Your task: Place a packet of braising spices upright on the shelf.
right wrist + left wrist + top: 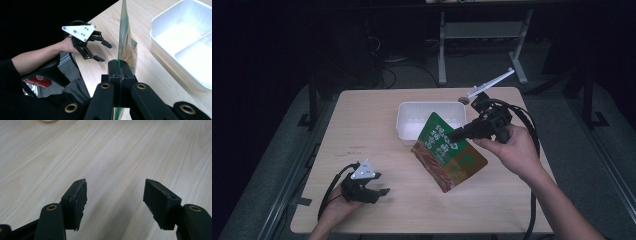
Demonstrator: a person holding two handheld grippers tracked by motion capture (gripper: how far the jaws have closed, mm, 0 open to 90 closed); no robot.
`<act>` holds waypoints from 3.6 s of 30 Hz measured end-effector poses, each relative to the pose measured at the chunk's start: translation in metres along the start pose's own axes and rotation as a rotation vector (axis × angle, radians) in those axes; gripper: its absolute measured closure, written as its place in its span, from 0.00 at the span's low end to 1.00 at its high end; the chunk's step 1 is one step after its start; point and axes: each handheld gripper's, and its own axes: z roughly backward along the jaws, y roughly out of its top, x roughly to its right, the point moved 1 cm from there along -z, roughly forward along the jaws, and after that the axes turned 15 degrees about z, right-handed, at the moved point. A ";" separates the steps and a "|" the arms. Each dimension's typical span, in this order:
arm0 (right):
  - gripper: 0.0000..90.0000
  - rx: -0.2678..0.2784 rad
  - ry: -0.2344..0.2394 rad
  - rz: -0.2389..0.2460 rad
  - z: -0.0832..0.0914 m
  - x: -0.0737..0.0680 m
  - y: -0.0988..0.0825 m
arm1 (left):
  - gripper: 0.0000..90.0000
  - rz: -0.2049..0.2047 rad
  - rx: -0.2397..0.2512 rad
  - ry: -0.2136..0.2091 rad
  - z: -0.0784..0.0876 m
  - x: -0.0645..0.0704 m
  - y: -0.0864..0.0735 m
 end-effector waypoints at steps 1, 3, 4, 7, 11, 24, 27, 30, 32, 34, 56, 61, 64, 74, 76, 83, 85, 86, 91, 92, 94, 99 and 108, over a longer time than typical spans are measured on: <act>1.00 0.000 0.000 0.000 0.000 0.000 0.000 | 0.39 0.000 0.000 0.000 0.000 0.000 0.000; 1.00 0.001 -0.003 -0.003 0.004 0.002 0.005 | 0.39 0.001 0.000 0.001 0.000 0.000 0.000; 1.00 0.001 -0.003 -0.003 0.004 0.002 0.005 | 0.39 0.001 0.000 0.001 0.000 0.000 0.000; 1.00 -0.004 -0.025 -0.005 0.008 0.008 0.011 | 0.39 0.000 0.002 0.000 0.001 0.000 0.000; 1.00 -0.006 -0.044 -0.016 0.013 0.014 0.018 | 0.39 -0.001 0.003 0.002 0.001 -0.001 0.000; 1.00 -0.024 -0.109 -0.023 0.022 0.030 0.042 | 0.39 -0.002 0.004 0.003 0.001 0.000 0.000; 1.00 -0.024 -0.111 -0.028 0.023 0.033 0.046 | 0.38 -0.003 0.003 0.002 0.001 0.000 0.000; 1.00 -0.027 -0.119 -0.034 0.023 0.038 0.051 | 0.38 -0.003 0.002 0.001 0.002 -0.001 0.000; 1.00 -0.029 -0.124 -0.038 0.023 0.041 0.053 | 0.38 -0.002 0.002 0.001 0.002 -0.001 0.000; 1.00 -0.031 -0.132 -0.042 0.023 0.044 0.057 | 0.38 -0.002 0.001 0.002 0.002 -0.001 0.000; 1.00 -0.097 -0.249 -0.100 0.017 0.084 0.088 | 0.38 0.002 0.010 -0.001 0.003 -0.002 0.000; 1.00 -0.122 -0.298 -0.112 0.014 0.099 0.093 | 0.38 0.002 0.012 -0.002 0.003 -0.002 0.000; 1.00 -0.129 -0.315 -0.121 0.010 0.107 0.094 | 0.38 0.004 0.012 -0.004 0.003 -0.002 -0.001; 1.00 -0.169 -0.364 -0.145 -0.004 0.132 0.093 | 0.38 0.005 0.013 -0.007 0.004 -0.003 -0.001; 1.00 -0.183 -0.376 -0.148 -0.007 0.135 0.094 | 0.38 0.004 0.013 -0.007 0.004 -0.004 -0.001; 1.00 -0.212 -0.399 -0.145 -0.016 0.140 0.094 | 0.38 0.000 0.013 -0.007 0.005 -0.004 0.000; 1.00 -0.219 -0.399 -0.143 -0.019 0.142 0.094 | 0.38 0.002 0.012 -0.008 0.005 -0.003 0.000; 1.00 -0.222 -0.401 -0.139 -0.020 0.142 0.094 | 0.38 0.002 0.013 -0.008 0.005 -0.003 0.000; 1.00 -0.223 -0.398 -0.142 -0.026 0.145 0.094 | 0.38 0.004 0.015 -0.008 0.005 -0.003 0.000; 1.00 -0.229 -0.400 -0.143 -0.028 0.146 0.094 | 0.38 0.006 0.016 -0.008 0.005 -0.004 -0.001; 1.00 -0.230 -0.399 -0.143 -0.029 0.147 0.093 | 0.38 0.006 0.017 -0.008 0.005 -0.004 -0.001; 1.00 -0.240 -0.403 -0.149 -0.033 0.148 0.092 | 0.38 0.007 0.019 -0.009 0.006 -0.004 -0.001; 1.00 -0.259 -0.406 -0.150 -0.040 0.151 0.090 | 0.38 0.006 0.019 -0.008 0.006 -0.003 0.000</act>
